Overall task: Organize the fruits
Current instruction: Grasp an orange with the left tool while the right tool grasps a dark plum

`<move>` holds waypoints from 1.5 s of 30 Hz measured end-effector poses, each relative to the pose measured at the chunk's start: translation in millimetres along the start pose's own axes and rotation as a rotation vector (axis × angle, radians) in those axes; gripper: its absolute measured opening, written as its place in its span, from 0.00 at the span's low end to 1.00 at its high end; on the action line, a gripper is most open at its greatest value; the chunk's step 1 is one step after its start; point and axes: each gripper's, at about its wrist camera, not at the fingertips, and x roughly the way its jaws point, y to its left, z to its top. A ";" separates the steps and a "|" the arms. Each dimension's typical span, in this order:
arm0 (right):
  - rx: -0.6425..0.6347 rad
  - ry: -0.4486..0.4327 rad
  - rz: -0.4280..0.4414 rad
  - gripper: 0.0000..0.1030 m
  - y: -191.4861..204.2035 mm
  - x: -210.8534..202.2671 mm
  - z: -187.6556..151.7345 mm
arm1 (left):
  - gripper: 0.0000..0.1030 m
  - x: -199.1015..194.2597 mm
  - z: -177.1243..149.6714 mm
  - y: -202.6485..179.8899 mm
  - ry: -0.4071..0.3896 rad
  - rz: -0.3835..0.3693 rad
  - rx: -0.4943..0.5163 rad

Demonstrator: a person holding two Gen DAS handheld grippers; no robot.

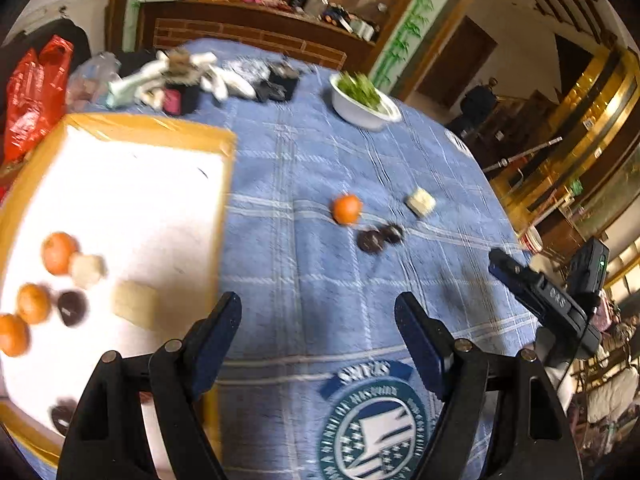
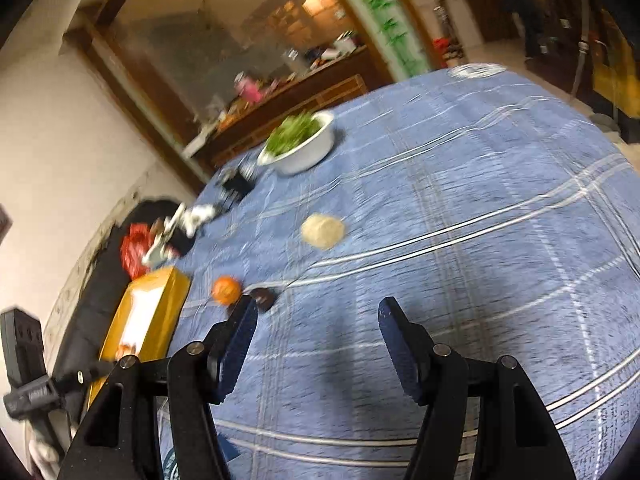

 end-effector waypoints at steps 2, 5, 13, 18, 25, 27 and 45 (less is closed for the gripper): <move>-0.036 0.031 0.012 0.66 17.8 7.6 5.4 | 0.76 -4.2 7.4 5.8 -0.014 0.006 -0.005; -0.082 0.062 0.019 0.66 44.4 31.5 13.7 | 0.76 -0.5 22.8 10.4 -0.023 -0.025 -0.028; -0.208 0.131 -0.080 0.52 83.2 97.8 4.9 | 0.76 65.4 71.8 6.3 0.067 -0.062 -0.081; -0.226 0.160 -0.104 0.52 77.8 117.5 -3.4 | 0.75 109.6 83.4 -14.0 0.117 -0.044 -0.029; -0.186 0.147 -0.041 0.30 66.1 114.6 -2.3 | 0.75 147.6 78.7 -34.5 0.152 -0.005 0.076; -0.180 0.149 -0.036 0.18 64.7 110.3 -1.2 | 0.75 155.1 74.5 -39.0 0.157 0.014 0.111; -0.189 0.127 -0.048 0.48 56.1 105.4 4.8 | 0.29 118.5 62.4 -41.0 0.097 -0.001 0.168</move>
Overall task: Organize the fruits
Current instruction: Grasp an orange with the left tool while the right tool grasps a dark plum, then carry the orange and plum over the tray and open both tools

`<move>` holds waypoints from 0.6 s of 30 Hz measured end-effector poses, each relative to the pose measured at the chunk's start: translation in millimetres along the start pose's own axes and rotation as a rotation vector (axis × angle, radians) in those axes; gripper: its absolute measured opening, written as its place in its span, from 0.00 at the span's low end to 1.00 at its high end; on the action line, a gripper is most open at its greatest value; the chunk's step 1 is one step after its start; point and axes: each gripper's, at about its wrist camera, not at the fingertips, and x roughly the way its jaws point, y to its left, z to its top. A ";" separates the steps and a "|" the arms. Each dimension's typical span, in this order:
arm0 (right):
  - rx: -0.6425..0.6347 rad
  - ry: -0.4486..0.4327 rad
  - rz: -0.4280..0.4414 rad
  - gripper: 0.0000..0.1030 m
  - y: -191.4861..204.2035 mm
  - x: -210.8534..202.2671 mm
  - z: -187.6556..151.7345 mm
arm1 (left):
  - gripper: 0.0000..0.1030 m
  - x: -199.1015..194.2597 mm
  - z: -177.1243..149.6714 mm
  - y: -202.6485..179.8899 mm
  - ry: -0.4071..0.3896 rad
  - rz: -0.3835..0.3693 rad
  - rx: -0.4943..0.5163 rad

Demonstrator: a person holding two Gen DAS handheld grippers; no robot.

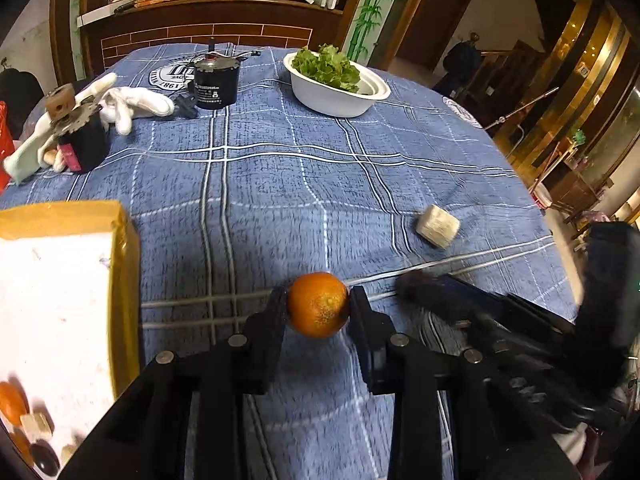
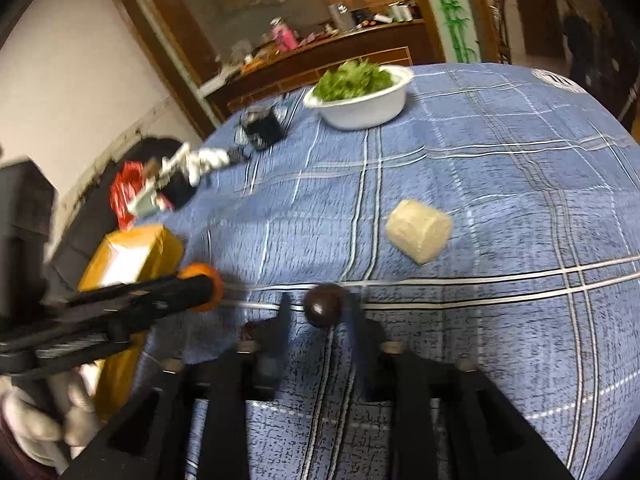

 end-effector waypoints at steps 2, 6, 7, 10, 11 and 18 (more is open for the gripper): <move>-0.048 0.035 -0.036 0.59 8.9 14.3 -2.2 | 0.29 -4.0 -3.7 2.5 0.008 -0.028 -0.025; -0.070 0.027 -0.056 0.56 14.6 17.7 -1.4 | 0.29 -13.3 -6.0 0.7 -0.016 -0.062 -0.062; -0.068 0.030 -0.063 0.47 13.8 17.2 -0.4 | 0.29 -15.6 -5.6 0.7 -0.027 -0.062 -0.068; -0.064 0.040 -0.087 0.26 10.9 15.4 1.3 | 0.29 -19.8 -4.1 3.0 -0.043 -0.077 -0.095; -0.057 0.039 -0.083 0.26 10.0 14.9 0.9 | 0.29 -20.5 -3.5 3.5 -0.046 -0.081 -0.101; -0.042 0.019 -0.063 0.26 8.2 8.1 0.1 | 0.29 -26.2 -5.3 1.9 -0.076 -0.107 -0.097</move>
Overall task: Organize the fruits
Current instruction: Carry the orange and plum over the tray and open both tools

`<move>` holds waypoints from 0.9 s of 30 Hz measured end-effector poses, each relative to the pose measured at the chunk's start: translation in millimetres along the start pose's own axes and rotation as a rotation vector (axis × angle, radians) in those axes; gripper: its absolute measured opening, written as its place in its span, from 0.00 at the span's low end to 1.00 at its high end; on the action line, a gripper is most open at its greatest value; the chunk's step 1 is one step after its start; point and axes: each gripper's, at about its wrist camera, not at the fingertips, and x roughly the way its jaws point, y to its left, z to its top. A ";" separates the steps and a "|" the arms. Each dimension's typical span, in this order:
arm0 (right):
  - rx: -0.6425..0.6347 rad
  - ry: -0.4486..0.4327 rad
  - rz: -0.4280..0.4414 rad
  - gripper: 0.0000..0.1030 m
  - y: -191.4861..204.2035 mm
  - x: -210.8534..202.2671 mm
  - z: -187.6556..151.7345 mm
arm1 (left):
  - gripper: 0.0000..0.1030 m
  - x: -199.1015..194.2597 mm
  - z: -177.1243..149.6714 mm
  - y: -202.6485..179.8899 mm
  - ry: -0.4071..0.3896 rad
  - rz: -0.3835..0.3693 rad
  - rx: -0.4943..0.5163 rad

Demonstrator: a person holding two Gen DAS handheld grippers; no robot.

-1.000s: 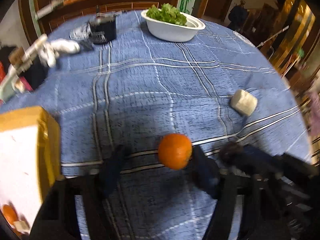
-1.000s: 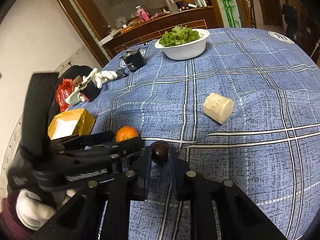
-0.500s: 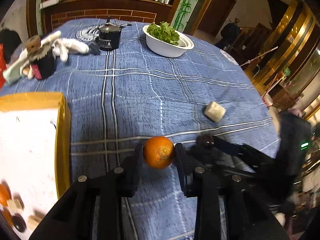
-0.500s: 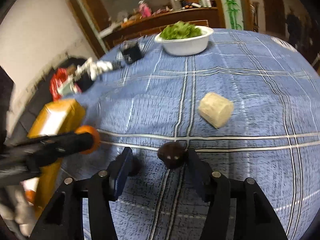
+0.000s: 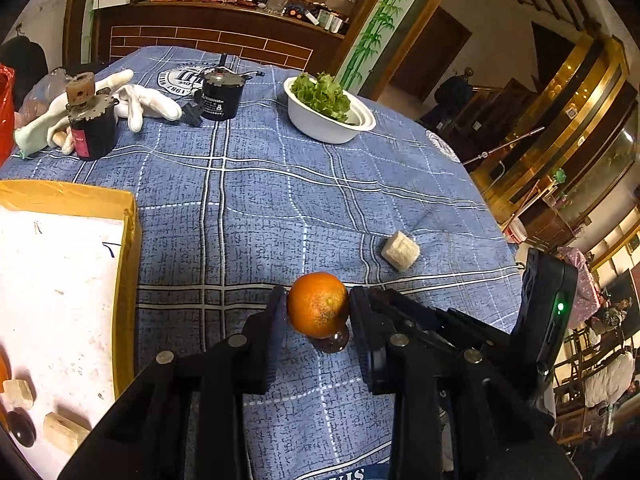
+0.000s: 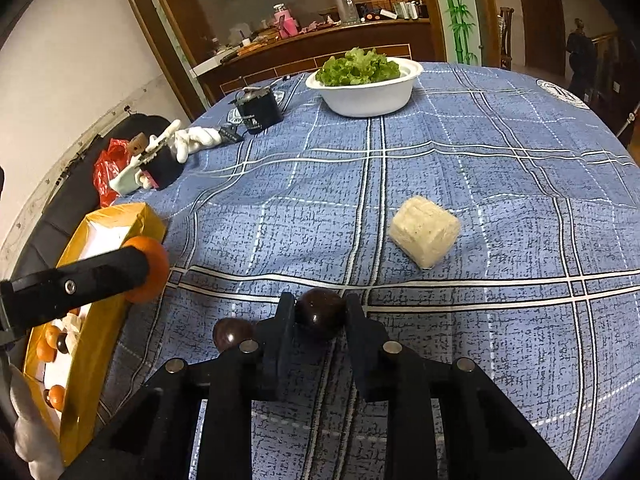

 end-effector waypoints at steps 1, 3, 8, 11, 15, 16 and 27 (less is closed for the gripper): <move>0.013 -0.005 0.014 0.26 -3.3 -2.6 0.4 | 0.29 -0.4 -1.1 1.1 0.000 -0.004 -0.002; 0.059 -0.011 0.079 0.26 -12.8 -7.8 1.7 | 0.29 -2.2 -3.0 3.9 0.000 -0.013 -0.010; 0.360 -0.015 0.526 0.27 -64.2 -14.2 2.0 | 0.30 -19.2 -11.3 17.8 -0.050 -0.054 -0.062; 0.458 -0.009 0.633 0.27 -75.9 -7.5 -2.7 | 0.30 -29.0 -16.6 24.7 -0.060 -0.060 -0.082; 0.517 0.020 0.715 0.28 -75.1 3.1 -9.7 | 0.30 -40.6 -20.3 32.5 -0.068 -0.050 -0.089; 0.535 0.023 0.742 0.28 -75.1 5.2 -11.0 | 0.30 -43.6 -21.0 35.3 -0.071 -0.045 -0.094; 0.559 0.053 0.864 0.30 -63.8 12.0 -9.7 | 0.30 -93.1 -30.0 66.1 -0.142 0.053 -0.149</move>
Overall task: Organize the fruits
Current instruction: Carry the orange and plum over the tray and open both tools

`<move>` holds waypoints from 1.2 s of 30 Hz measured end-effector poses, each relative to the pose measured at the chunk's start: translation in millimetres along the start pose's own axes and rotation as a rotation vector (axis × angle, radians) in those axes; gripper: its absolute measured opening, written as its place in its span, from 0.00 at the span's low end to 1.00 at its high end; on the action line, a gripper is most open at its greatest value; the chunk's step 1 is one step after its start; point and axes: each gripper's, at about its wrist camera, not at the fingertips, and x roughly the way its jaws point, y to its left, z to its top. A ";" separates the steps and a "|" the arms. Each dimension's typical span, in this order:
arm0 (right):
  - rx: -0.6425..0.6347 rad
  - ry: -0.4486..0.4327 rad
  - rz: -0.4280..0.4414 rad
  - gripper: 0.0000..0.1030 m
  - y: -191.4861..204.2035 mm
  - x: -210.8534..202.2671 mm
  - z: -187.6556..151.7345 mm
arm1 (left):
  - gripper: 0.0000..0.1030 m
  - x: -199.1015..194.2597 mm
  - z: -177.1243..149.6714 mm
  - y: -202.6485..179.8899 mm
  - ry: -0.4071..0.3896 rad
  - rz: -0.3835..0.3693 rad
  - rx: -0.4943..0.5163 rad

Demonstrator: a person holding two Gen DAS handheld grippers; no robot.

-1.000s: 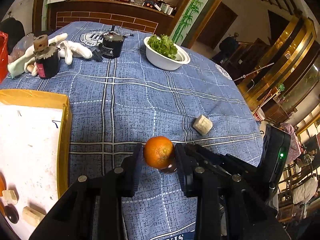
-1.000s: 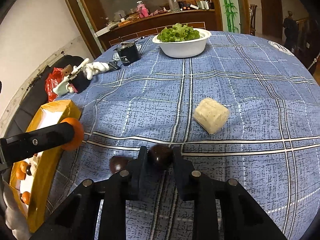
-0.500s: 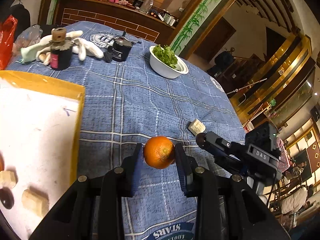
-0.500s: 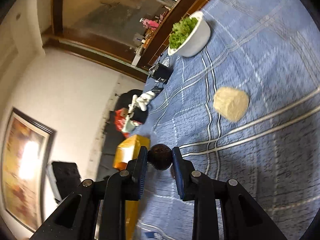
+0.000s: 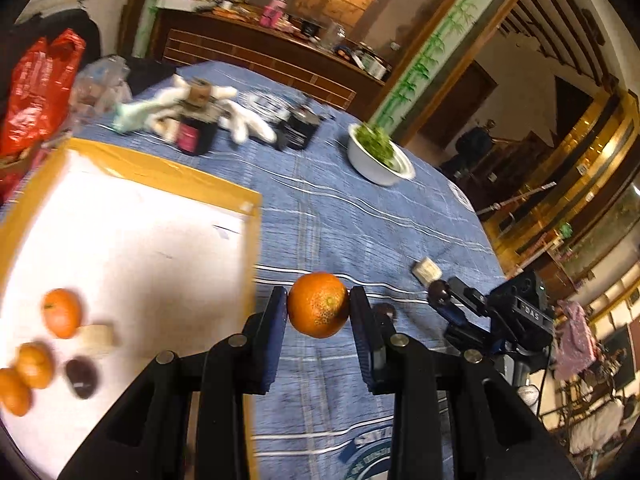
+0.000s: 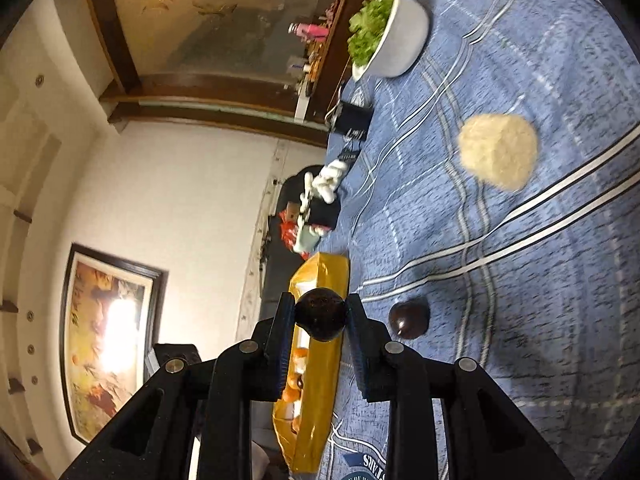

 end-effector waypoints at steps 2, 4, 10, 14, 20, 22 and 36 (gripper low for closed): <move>-0.038 0.023 -0.022 0.30 10.0 9.7 -5.7 | 0.30 -11.6 0.4 11.1 -0.020 0.040 -0.008; -0.102 0.051 -0.060 0.30 25.0 21.1 -14.3 | 0.30 -23.3 1.2 24.8 -0.044 0.084 -0.018; -0.290 0.157 -0.159 0.30 81.2 75.1 -58.4 | 0.30 -33.2 8.2 66.6 -0.052 0.183 -0.048; -0.361 0.235 -0.193 0.30 108.0 123.2 -95.7 | 0.30 -22.3 13.7 85.2 -0.021 0.234 -0.045; -0.509 0.299 -0.334 0.31 126.7 180.8 -142.2 | 0.47 -36.6 12.3 100.0 -0.026 0.211 -0.089; -0.542 0.313 -0.363 0.49 130.4 188.1 -150.8 | 0.55 -51.0 11.5 99.2 -0.063 0.217 -0.081; -0.541 0.068 -0.504 0.59 141.9 66.3 -138.7 | 0.70 -90.2 -4.2 10.3 -0.127 0.088 0.100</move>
